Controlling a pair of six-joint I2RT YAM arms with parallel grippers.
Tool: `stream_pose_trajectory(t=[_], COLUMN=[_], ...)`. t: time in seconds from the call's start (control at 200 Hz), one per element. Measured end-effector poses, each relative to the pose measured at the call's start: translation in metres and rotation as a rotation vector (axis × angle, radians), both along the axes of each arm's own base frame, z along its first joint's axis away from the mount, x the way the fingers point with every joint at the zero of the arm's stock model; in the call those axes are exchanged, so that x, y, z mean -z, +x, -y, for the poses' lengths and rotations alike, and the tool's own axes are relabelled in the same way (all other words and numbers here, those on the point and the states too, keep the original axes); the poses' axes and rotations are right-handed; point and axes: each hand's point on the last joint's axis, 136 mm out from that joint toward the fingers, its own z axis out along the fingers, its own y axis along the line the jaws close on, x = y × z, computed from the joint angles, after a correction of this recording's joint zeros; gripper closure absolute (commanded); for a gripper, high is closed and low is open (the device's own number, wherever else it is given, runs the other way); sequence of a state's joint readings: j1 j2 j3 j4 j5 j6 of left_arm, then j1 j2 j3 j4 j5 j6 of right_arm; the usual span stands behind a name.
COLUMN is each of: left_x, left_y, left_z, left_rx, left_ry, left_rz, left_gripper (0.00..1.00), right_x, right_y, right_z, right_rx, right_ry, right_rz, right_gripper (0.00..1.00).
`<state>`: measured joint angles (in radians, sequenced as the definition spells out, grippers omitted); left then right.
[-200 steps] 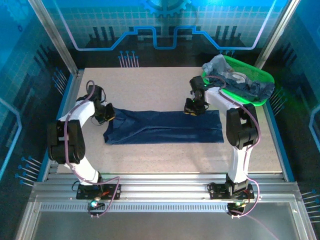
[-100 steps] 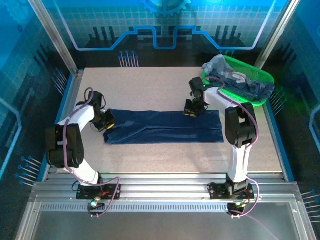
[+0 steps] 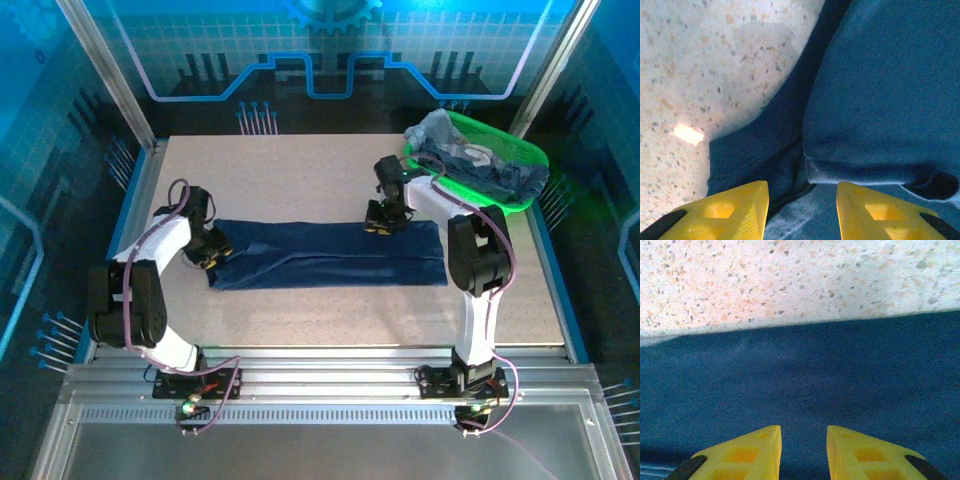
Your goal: Fold and stack the t-shirts
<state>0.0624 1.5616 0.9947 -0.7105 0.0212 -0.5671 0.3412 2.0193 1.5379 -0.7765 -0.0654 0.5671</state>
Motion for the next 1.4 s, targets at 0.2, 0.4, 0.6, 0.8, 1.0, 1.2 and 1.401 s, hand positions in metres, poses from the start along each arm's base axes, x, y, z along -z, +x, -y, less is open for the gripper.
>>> stream_pose_trajectory(t=[0.2, 0.4, 0.6, 0.8, 1.0, 1.2, 1.401], left_x=[0.0, -0.021, 0.002, 0.01, 0.004, 0.005, 0.005], left_y=[0.001, 0.055, 0.056, 0.063, 0.068, 0.061, 0.057], left_z=[0.012, 0.044, 0.07, 0.07, 0.081, 0.081, 0.08], left_rx=[-0.013, 0.035, 0.017, 0.017, 0.075, 0.107, 0.135], left_ry=[-0.065, -0.102, -0.118, -0.081, -0.069, -0.056, -0.038], left_rz=[-0.009, 0.081, -0.027, -0.07, -0.046, -0.07, -0.074], left_gripper=[0.57, 0.53, 0.48, 0.58, 0.79, 0.86, 1.0], right_x=[0.0, 0.0, 0.0, 0.0, 0.0, 0.0, 0.0], right_y=[-0.008, -0.009, -0.009, -0.01, -0.009, -0.009, -0.009], right_z=[-0.019, -0.02, -0.02, -0.02, -0.02, -0.02, -0.02], right_rx=[-0.044, -0.048, -0.048, -0.048, -0.048, -0.048, -0.047], right_ry=[0.014, 0.016, 0.016, 0.016, 0.016, 0.016, 0.017], right_rz=[-0.005, -0.007, -0.007, -0.008, -0.007, -0.008, -0.006], right_gripper=[0.68, 0.69, 0.69, 0.69, 0.69, 0.7, 0.7])
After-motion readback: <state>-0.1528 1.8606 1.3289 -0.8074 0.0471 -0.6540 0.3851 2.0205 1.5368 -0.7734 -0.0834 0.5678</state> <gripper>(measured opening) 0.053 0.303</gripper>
